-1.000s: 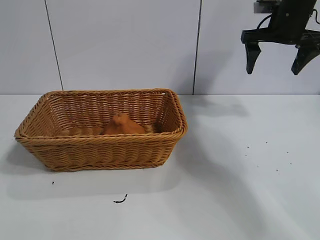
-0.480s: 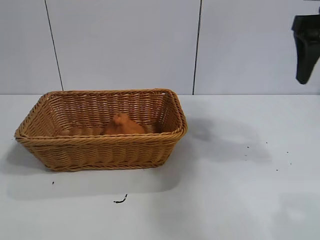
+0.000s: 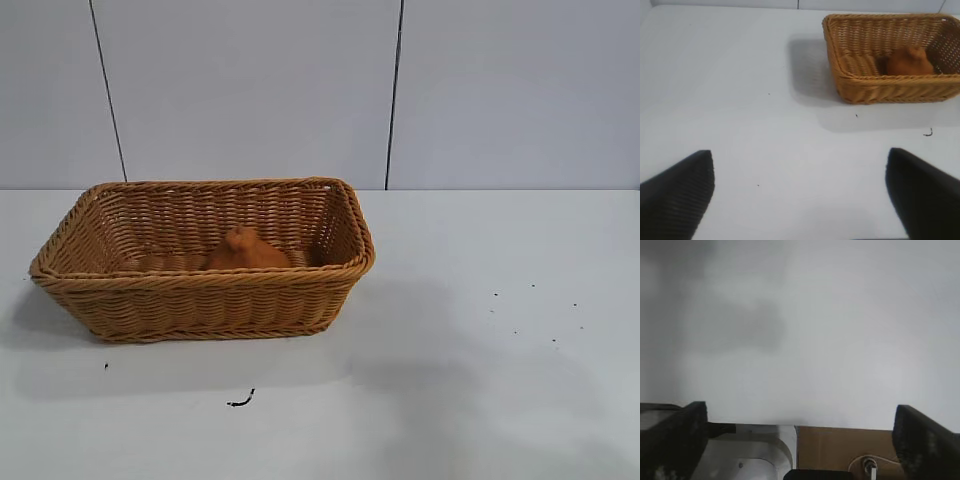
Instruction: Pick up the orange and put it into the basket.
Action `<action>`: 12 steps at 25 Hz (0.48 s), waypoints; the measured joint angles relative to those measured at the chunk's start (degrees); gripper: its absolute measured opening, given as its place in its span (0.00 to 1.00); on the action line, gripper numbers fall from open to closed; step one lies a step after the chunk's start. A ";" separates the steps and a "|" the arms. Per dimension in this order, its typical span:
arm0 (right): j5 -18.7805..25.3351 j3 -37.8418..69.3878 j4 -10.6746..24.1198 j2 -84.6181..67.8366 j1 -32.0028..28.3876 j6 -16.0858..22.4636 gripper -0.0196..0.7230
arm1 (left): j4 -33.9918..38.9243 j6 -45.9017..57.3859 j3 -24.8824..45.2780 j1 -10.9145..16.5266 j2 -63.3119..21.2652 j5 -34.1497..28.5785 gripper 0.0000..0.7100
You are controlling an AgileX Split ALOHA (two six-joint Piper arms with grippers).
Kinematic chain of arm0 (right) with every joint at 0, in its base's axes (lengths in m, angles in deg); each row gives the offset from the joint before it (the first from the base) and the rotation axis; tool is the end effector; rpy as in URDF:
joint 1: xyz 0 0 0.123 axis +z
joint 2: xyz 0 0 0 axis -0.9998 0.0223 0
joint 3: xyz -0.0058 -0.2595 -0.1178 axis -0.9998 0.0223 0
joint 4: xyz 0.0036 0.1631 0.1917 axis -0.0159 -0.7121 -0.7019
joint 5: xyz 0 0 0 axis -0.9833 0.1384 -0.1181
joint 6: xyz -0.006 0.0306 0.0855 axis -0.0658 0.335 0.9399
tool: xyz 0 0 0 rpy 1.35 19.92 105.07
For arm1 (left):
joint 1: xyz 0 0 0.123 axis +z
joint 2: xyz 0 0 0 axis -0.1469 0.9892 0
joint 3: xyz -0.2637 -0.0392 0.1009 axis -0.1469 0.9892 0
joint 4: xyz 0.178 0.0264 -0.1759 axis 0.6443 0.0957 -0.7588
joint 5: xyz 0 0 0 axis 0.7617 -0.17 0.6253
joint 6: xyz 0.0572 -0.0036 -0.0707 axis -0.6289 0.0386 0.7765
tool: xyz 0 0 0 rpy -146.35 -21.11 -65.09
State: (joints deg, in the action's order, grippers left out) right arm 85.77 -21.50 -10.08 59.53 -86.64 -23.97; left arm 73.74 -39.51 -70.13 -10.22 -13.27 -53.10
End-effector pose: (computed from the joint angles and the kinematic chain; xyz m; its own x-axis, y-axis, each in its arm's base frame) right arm 0.0680 0.0033 0.2647 -0.7985 -0.0243 -0.6015 -0.0374 0.9993 0.0093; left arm -0.0061 0.0001 0.2773 -0.4526 -0.0284 -0.8913 0.0117 0.9992 -0.0378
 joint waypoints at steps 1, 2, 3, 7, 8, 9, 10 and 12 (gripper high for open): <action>-0.16 0.40 0.00 -2.32 0.00 0.00 0.96 | 0.00 0.00 0.00 0.00 0.00 0.00 0.94; -0.50 0.56 -0.08 -4.57 0.00 0.00 0.96 | 0.00 0.00 0.00 0.00 0.00 0.00 0.94; -0.66 0.67 -0.13 -7.50 0.00 0.00 0.96 | 0.00 0.00 0.00 0.00 0.00 0.00 0.94; -1.15 0.73 -0.21 -16.15 0.00 0.00 0.96 | 0.00 0.00 0.00 0.00 0.00 0.00 0.94; -1.20 0.73 -0.20 -18.40 0.00 0.00 0.96 | 0.00 0.00 0.00 0.00 0.00 0.00 0.94; -1.20 0.73 -0.20 -20.26 0.00 0.00 0.96 | 0.00 0.00 0.00 0.00 0.00 0.00 0.94; -1.20 0.73 -0.20 -22.50 0.00 0.00 0.96 | 0.00 0.00 0.00 0.00 0.00 0.00 0.94; -1.20 0.73 -0.20 -26.12 0.00 0.00 0.96 | 0.00 0.00 0.00 0.00 0.00 0.00 0.94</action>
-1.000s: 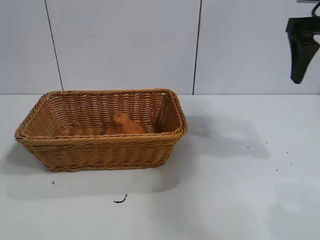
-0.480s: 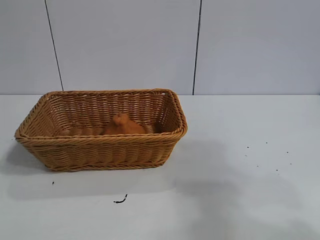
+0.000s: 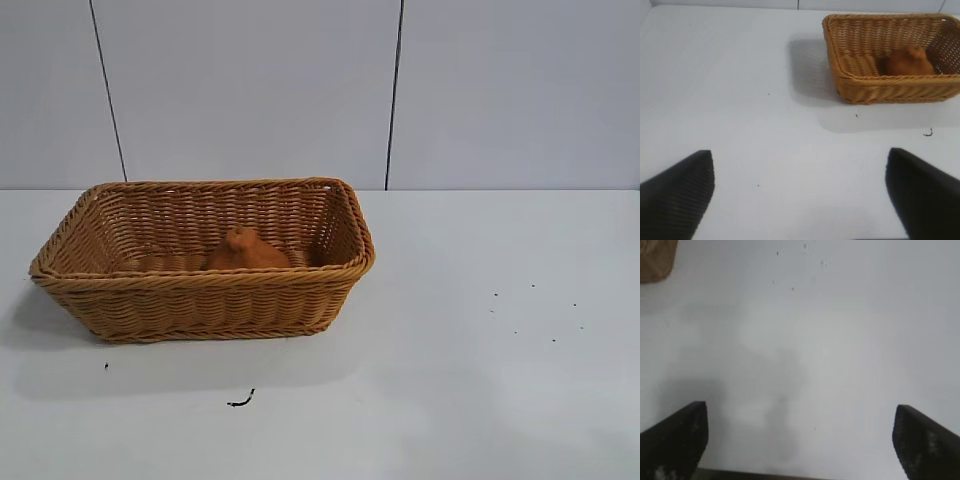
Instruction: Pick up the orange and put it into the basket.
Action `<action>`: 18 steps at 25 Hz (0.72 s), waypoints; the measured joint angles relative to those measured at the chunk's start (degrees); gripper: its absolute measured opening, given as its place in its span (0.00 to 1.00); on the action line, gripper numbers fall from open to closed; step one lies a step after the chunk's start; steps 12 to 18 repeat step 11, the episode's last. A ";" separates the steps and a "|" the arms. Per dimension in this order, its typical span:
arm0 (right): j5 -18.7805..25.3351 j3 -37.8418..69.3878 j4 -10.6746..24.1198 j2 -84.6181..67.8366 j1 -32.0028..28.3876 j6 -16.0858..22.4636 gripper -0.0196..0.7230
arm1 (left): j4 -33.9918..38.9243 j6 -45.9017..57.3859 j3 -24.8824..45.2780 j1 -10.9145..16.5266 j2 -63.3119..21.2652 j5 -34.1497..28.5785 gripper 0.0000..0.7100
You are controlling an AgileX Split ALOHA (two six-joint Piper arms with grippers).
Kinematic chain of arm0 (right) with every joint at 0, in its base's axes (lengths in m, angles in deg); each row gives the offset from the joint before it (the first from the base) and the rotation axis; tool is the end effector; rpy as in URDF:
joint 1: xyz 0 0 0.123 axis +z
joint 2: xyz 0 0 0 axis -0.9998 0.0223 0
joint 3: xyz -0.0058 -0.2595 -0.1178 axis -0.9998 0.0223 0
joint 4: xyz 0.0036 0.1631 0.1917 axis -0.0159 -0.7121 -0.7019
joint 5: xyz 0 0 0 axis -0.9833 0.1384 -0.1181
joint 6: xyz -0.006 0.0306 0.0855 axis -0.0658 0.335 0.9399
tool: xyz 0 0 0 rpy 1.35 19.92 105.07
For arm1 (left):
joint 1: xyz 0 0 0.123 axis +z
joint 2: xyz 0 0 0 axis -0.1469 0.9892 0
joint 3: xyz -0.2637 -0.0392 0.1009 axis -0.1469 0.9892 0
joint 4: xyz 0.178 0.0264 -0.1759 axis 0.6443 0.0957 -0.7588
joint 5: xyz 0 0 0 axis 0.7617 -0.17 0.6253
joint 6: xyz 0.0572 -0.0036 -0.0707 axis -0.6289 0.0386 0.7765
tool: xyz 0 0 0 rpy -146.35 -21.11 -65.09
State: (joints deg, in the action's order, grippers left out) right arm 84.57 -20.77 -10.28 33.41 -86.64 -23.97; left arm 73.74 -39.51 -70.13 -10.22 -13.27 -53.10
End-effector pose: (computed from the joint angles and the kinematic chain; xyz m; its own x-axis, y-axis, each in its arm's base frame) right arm 0.0010 0.0011 0.2783 -0.4451 -0.0094 -0.8955 -0.0431 0.9990 0.0109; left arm -0.0061 0.0001 0.2773 -0.4526 -0.0284 -0.8913 0.0117 0.9992 -0.0378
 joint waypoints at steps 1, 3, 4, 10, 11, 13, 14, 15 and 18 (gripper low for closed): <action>0.00 0.00 0.00 -0.94 0.00 0.00 0.96 | 0.00 0.00 0.00 0.00 0.00 0.00 0.94; 0.06 0.00 0.00 -1.42 0.00 0.00 0.96 | 0.00 0.00 0.00 0.00 0.00 0.00 0.94; 0.06 0.06 0.00 -1.42 0.00 0.00 0.96 | 0.00 0.00 0.00 0.00 0.00 0.00 0.94; 0.06 0.06 0.00 -1.42 0.00 0.00 0.96 | 0.00 0.00 0.00 0.00 0.00 0.00 0.94; 0.06 0.06 0.00 -1.42 0.00 0.00 0.96 | 0.00 0.00 0.00 0.00 0.00 0.00 0.94; 0.06 0.06 0.00 -1.42 0.00 0.00 0.96 | 0.00 0.00 0.00 0.00 0.00 0.00 0.94; 0.06 0.06 0.00 -1.42 0.00 0.00 0.96 | 0.00 0.00 0.00 0.00 0.00 0.00 0.94; 0.06 0.06 0.00 -1.42 0.00 0.00 0.96 | 0.00 0.00 0.00 0.00 0.00 0.00 0.94; 0.06 0.06 0.00 -1.42 0.00 0.00 0.96 | 0.00 0.00 0.00 0.00 0.00 0.00 0.94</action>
